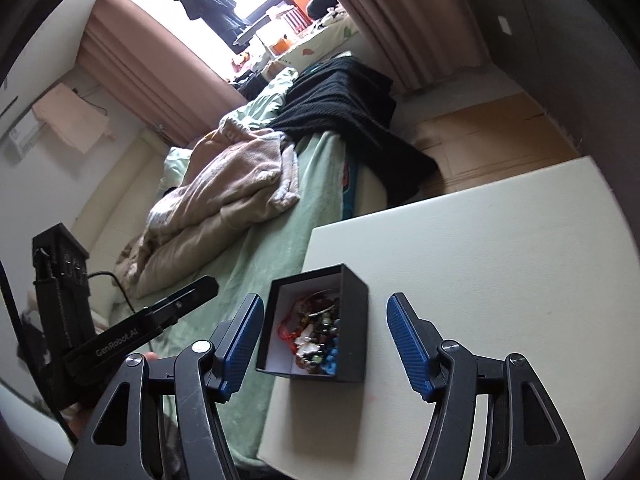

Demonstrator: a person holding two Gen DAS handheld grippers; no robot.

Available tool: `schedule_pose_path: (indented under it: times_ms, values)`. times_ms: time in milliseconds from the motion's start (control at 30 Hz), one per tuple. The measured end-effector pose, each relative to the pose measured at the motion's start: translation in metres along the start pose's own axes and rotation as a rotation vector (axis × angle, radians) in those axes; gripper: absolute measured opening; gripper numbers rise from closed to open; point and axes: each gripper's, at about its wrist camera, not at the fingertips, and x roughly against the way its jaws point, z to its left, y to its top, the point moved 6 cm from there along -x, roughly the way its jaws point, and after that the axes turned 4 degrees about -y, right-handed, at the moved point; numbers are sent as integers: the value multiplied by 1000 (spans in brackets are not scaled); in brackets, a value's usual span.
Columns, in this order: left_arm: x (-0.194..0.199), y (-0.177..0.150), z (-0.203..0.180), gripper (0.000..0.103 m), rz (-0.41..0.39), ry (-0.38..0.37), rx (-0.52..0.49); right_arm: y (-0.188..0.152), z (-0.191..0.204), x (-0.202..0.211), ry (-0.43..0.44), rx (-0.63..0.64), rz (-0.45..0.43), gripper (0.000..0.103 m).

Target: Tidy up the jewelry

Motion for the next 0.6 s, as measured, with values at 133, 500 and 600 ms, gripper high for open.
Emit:
schedule_pose_path:
  times_ms: [133, 500, 600]
  values:
    - [6, -11, -15, 55, -28, -13, -19, -6, -5, 20, -62, 42, -16, 76]
    - [14, -44, -47, 102, -92, -10, -52, -27, -23, 62, -186, 90, -46, 96]
    - [19, -47, -54, 103, -118, -1, -59, -33, -27, 77, -201, 92, -72, 103]
